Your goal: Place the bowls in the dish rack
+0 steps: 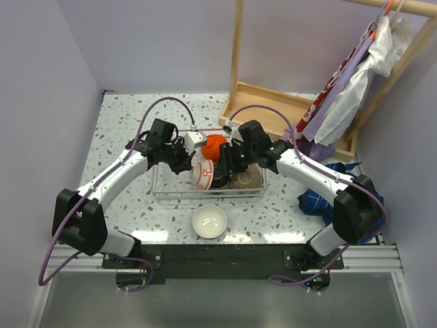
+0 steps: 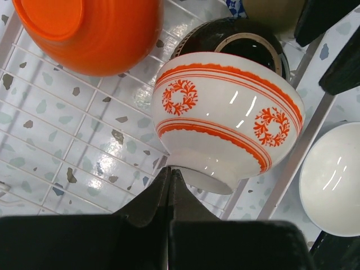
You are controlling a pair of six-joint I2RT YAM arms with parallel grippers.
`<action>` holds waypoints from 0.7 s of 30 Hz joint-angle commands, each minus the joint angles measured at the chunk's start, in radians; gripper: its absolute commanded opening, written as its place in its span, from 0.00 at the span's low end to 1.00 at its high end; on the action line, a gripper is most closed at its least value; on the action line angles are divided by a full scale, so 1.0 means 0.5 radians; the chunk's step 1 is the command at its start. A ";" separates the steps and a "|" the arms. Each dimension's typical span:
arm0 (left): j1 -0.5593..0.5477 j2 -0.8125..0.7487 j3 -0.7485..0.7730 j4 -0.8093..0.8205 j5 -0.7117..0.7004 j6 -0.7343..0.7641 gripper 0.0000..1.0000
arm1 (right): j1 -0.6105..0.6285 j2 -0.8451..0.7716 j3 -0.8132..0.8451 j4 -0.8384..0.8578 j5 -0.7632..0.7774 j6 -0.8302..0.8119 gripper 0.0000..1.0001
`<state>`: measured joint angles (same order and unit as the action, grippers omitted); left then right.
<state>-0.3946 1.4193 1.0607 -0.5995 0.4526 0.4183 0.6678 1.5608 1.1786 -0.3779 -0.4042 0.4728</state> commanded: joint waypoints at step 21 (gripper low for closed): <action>-0.009 -0.004 0.336 0.094 -0.371 -0.109 0.00 | -0.020 -0.508 -0.072 -0.024 -0.173 -1.025 0.43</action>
<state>-0.4248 1.4635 1.1740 -0.5896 0.3824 0.3985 0.6495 1.2896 1.0630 -0.3763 -0.4248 0.1230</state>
